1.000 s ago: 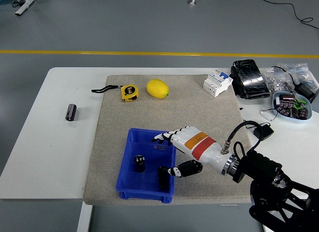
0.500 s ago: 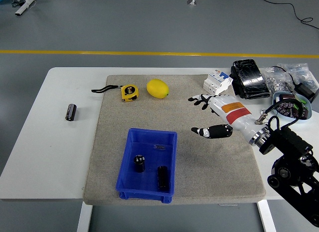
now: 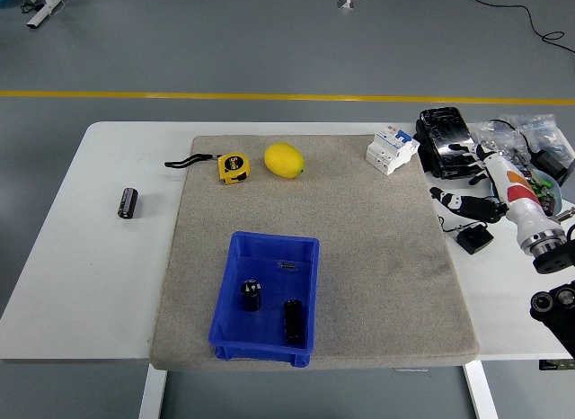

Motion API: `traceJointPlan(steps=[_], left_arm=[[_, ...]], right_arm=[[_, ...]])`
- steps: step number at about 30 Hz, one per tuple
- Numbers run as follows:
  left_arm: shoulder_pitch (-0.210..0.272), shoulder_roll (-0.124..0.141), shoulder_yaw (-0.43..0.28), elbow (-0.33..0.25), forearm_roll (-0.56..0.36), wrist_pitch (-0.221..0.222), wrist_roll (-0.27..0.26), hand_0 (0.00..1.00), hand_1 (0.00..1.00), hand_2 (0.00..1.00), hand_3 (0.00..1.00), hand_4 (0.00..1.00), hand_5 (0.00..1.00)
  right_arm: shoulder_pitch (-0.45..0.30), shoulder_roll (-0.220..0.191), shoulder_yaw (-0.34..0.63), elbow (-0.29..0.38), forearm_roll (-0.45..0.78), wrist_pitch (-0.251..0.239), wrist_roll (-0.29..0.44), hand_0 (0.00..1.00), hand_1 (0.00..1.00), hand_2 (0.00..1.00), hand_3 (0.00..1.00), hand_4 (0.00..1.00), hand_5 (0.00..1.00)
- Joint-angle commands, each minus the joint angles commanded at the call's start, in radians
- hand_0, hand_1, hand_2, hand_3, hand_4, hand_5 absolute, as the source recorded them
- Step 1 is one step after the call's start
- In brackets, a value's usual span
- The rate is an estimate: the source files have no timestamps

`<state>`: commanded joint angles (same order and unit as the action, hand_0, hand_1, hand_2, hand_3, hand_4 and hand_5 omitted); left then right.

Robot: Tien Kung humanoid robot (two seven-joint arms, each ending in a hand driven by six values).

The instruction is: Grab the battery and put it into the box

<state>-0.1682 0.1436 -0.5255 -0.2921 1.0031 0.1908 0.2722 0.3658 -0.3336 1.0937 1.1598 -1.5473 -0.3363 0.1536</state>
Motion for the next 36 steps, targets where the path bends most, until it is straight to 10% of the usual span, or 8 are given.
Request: traceJointPlan(steps=[10,11,18,36], left_arm=[[-0.001,-0.002,0.005,-0.001,-0.001,-0.001,-0.002,0.677,0.625,0.668,0.645,0.667,0.681],[0.0,-0.002,0.005,-0.001,-0.002,0.0,-0.002,0.677,0.625,0.669,0.645,0.666,0.681],[0.001,-0.002,0.007,-0.002,0.0,-0.003,-0.001,0.677,0.626,0.669,0.645,0.667,0.681],[-0.019,-0.009,0.054,-0.015,0.031,-0.017,-0.022,0.68,0.627,0.673,0.646,0.665,0.682]], right_arm=[[-0.075,0.021,0.046,-0.046,0.416,0.121,0.012,0.698,0.739,0.813,0.83,0.998,0.618],[-0.083,0.024,0.048,-0.05,0.461,0.132,0.018,0.843,0.87,0.887,0.901,0.998,0.85],[-0.118,0.049,0.078,-0.066,0.735,0.178,0.058,0.874,0.888,0.896,0.908,0.998,0.865],[-0.167,0.092,0.196,-0.037,0.751,0.195,0.095,0.896,0.882,0.882,0.909,0.998,0.904]])
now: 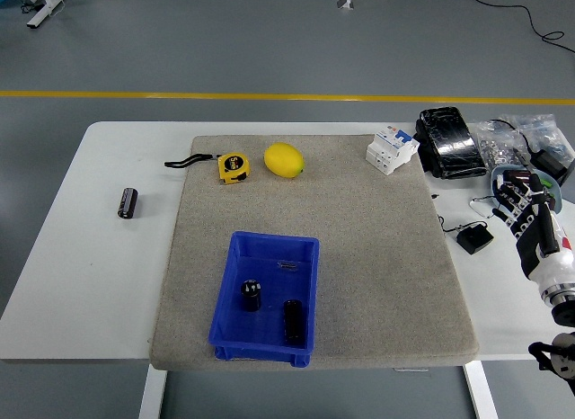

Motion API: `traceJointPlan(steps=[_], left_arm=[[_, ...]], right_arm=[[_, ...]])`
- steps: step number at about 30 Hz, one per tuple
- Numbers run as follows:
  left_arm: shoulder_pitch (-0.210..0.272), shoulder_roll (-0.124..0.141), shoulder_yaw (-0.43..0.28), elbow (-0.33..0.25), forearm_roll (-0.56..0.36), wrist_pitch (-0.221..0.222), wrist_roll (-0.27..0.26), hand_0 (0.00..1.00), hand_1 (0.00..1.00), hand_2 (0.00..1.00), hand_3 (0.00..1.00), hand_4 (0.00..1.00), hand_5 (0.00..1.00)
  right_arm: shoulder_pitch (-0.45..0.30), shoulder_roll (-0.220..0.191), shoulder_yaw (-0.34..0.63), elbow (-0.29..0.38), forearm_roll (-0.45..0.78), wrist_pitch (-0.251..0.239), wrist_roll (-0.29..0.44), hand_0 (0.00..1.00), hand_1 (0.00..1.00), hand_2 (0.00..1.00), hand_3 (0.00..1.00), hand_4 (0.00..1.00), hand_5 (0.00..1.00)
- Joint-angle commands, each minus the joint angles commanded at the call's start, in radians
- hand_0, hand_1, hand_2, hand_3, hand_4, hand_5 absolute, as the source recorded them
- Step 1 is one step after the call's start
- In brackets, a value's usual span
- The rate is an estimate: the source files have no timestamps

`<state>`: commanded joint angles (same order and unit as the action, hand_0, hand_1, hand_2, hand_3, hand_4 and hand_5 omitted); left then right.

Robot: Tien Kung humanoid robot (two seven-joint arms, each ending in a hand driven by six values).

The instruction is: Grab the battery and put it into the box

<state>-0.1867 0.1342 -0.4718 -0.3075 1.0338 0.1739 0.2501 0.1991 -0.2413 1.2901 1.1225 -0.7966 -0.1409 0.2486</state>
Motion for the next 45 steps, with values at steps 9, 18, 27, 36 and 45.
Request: traceJointPlan(steps=[9,18,27,36,45], left_arm=[[-0.005,-0.003,0.014,0.001,-0.008,0.005,-0.007,0.679,0.625,0.669,0.646,0.665,0.681],[-0.008,-0.003,0.018,0.001,-0.012,0.006,-0.006,0.678,0.625,0.666,0.645,0.664,0.683],[-0.006,-0.004,0.018,0.002,-0.017,0.007,-0.006,0.677,0.625,0.667,0.645,0.663,0.682],[-0.003,-0.011,0.015,0.003,-0.015,0.009,-0.006,0.679,0.625,0.675,0.644,0.658,0.678],[-0.008,-0.009,0.02,0.001,-0.016,0.007,-0.008,0.679,0.626,0.672,0.644,0.658,0.678]], right_arm=[[-0.006,0.005,0.014,0.009,-0.008,0.004,0.002,0.894,0.875,0.877,0.904,0.998,0.91],[-0.007,0.01,0.019,0.006,0.0,0.009,0.004,0.88,0.864,0.867,0.889,0.998,0.921],[-0.004,0.011,0.001,-0.002,0.011,0.012,0.001,0.874,0.861,0.86,0.883,0.998,0.916],[0.008,0.006,-0.024,-0.002,0.028,0.003,0.014,0.87,0.855,0.857,0.879,0.998,0.913],[0.01,0.009,-0.035,-0.002,0.012,0.017,0.009,0.867,0.847,0.857,0.88,0.998,0.913]])
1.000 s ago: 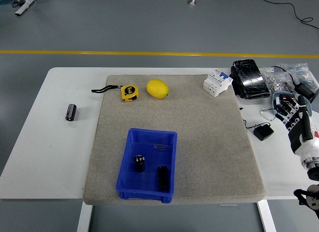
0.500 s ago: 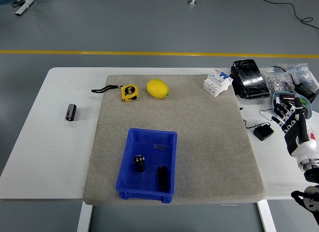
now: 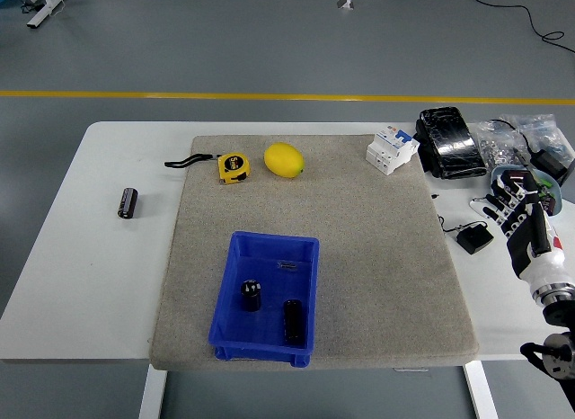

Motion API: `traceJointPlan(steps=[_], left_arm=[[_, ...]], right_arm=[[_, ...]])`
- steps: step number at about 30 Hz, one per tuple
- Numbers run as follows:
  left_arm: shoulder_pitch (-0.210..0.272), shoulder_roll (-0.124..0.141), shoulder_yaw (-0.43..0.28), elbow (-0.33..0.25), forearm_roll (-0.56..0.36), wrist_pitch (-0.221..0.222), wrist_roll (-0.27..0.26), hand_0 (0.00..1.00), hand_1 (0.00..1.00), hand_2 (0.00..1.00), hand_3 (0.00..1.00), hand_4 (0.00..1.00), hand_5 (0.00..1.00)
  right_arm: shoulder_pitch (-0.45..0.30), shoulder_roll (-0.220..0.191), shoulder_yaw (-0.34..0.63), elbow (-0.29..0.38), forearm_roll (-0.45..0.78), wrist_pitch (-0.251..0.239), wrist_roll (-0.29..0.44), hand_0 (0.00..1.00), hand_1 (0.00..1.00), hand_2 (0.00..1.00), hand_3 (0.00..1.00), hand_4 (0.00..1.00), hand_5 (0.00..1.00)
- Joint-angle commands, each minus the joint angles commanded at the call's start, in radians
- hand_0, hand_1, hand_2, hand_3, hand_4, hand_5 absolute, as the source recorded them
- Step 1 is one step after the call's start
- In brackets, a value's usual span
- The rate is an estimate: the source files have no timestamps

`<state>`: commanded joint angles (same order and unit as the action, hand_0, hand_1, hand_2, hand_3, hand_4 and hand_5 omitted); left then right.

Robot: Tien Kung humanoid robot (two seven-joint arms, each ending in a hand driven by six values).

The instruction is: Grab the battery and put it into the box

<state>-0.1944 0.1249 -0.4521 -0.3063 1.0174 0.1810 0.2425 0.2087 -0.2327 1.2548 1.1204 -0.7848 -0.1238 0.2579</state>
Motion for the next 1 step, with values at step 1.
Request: traceJointPlan(steps=[1], left_arm=[[0.0,0.0,0.001,0.0,-0.001,0.0,0.0,0.679,0.626,0.672,0.644,0.658,0.678]], right_arm=[[0.0,0.001,-0.001,0.0,0.001,0.001,0.001,0.867,0.847,0.857,0.88,0.998,0.913]])
